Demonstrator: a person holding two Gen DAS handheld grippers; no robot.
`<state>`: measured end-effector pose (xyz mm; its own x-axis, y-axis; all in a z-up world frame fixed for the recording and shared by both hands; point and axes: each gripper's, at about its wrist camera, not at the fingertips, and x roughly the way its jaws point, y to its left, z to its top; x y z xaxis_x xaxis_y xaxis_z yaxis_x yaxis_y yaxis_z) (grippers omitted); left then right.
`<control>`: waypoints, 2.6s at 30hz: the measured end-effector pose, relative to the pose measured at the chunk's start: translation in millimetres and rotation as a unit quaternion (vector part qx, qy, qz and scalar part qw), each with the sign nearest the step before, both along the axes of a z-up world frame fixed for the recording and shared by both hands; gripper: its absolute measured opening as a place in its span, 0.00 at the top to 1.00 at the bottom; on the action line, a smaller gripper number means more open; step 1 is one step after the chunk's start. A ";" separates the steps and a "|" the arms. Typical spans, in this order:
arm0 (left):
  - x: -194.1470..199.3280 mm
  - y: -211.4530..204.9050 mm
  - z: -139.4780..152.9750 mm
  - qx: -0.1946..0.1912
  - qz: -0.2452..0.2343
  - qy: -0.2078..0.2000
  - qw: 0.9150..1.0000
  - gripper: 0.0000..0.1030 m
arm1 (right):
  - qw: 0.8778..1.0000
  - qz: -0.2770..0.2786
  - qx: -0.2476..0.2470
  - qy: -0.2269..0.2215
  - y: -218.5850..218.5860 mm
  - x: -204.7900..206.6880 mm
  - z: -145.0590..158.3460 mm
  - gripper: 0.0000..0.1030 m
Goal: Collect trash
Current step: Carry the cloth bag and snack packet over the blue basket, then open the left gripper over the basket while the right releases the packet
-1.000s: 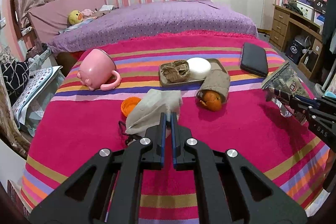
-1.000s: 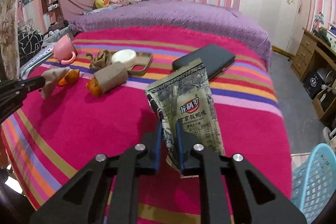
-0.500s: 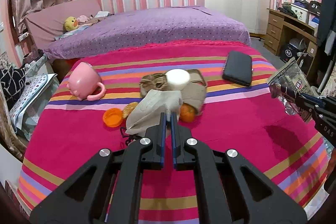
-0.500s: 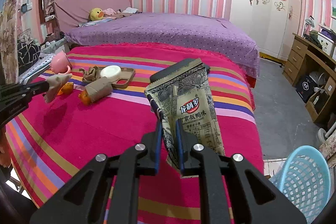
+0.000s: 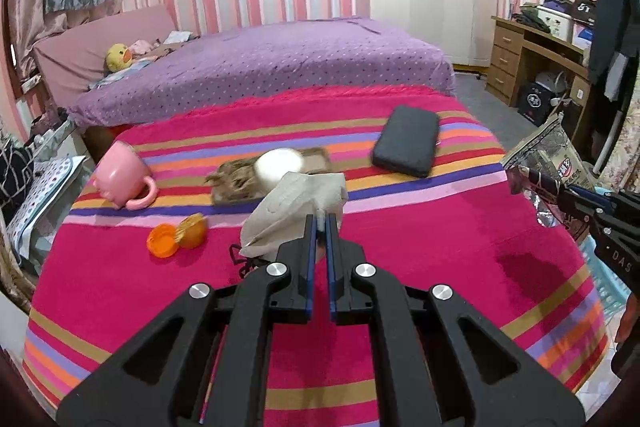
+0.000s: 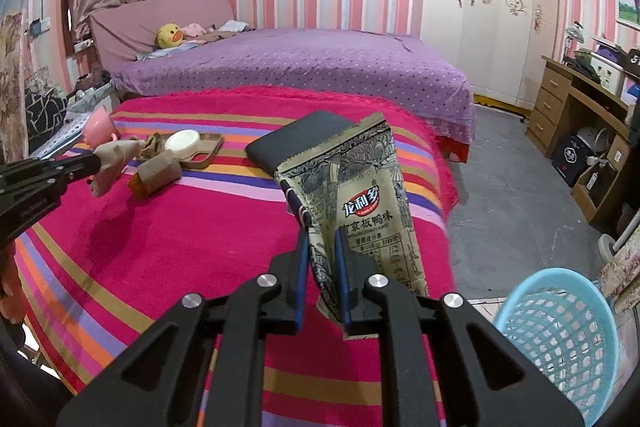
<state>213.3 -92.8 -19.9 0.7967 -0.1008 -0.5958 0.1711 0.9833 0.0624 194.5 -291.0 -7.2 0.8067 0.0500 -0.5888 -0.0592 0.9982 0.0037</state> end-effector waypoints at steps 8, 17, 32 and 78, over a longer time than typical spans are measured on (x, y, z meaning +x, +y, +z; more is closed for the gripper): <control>-7.7 -60.9 7.4 0.003 -0.041 -0.011 0.999 0.97 | 0.999 -0.039 -0.008 -0.008 -56.7 -20.2 6.6 0.87; -19.3 -137.8 -0.2 -0.010 -0.097 0.001 0.995 0.97 | 0.994 -0.113 0.004 -0.007 -149.7 -50.9 3.9 0.87; -54.3 -273.2 -17.1 -0.021 -0.186 0.023 0.982 0.97 | 0.981 -0.192 0.004 0.016 -241.0 -90.6 -23.0 0.87; -32.8 -242.0 -22.1 0.004 -0.119 -0.001 0.993 0.08 | 0.973 -0.223 0.005 0.054 -243.5 -76.7 -52.4 0.18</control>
<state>180.4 -334.8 -42.0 0.7520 -0.2820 -0.5957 0.3989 0.9143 0.0707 117.8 -534.5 -59.6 0.6827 -0.2847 -0.6729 0.3809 0.9246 -0.0048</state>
